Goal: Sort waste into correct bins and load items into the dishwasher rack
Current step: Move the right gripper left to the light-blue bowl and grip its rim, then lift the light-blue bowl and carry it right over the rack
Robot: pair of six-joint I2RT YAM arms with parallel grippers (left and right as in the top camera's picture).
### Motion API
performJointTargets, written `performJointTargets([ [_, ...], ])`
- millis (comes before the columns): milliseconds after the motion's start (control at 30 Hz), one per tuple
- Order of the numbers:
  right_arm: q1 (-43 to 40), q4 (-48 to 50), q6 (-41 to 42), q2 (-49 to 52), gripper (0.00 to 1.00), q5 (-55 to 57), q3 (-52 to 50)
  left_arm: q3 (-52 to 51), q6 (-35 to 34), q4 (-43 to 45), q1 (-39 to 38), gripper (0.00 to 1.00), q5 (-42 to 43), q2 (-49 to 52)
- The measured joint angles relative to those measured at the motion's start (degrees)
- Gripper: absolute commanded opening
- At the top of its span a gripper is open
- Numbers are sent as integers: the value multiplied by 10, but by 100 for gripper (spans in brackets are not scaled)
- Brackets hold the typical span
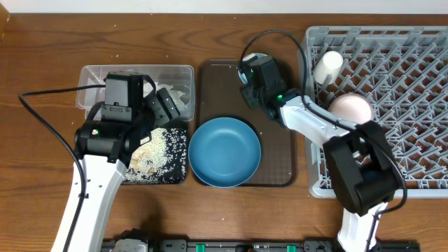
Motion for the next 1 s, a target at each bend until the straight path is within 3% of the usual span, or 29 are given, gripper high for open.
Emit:
performJointTargets([
  [133,0,-1,-7,4,28,1,0,0,0,0,0,91,0,0],
  [267,0,-2,-9,4,21,2,0,0,0,0,0,91,0,0],
  [333,0,-6,-10,2,1,2,0,0,0,0,0,91,0,0],
  [733,8,-62,-6,-118,1,0,0,0,0,0,0,91,0,0],
  [1000,-54,-137,6,-294,1,-19,0,0,0,0,0,91,0,0],
])
